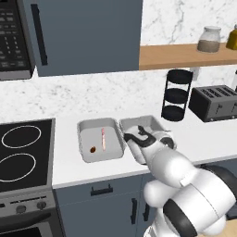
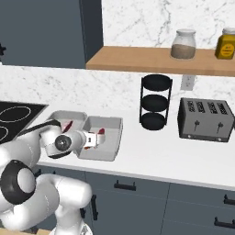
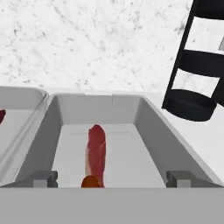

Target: Place one carrot and one steak in each tupperware on the nearby counter, to pack two identical lunches.

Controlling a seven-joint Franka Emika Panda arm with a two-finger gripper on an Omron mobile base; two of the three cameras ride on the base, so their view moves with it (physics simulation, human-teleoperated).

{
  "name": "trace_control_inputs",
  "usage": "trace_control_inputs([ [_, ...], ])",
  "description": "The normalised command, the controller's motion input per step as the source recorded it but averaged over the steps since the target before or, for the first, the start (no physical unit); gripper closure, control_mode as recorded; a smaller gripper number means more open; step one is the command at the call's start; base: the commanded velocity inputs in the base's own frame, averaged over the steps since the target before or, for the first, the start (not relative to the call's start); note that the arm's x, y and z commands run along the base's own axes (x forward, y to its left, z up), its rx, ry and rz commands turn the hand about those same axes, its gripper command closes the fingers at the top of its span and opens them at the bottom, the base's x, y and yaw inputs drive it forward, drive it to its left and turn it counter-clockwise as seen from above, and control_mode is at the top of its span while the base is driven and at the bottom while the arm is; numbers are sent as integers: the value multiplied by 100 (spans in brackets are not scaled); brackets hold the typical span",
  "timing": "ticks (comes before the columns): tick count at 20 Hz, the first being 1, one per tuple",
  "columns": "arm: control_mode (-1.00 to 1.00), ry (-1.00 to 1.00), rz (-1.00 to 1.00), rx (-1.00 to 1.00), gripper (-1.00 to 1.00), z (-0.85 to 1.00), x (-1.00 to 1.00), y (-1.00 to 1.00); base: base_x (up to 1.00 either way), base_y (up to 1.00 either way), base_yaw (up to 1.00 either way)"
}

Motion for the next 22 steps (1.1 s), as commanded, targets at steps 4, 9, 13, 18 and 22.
trace_control_inputs([
  [4, -100, -4, 0, 0, -100, 100, 0, -6, 0, 0, 0],
  [9, -100, -1, 0, 0, -100, 100, -3, -5, 0, 0, 0],
  [13, -100, 0, 0, 0, -100, 100, -25, -2, 0, 0, 0],
  [18, -100, 2, 3, 0, -100, 99, -49, 0, 0, 0, 0],
  [22, -100, 9, 5, 1, -100, 61, -18, 5, 0, 0, 0],
])
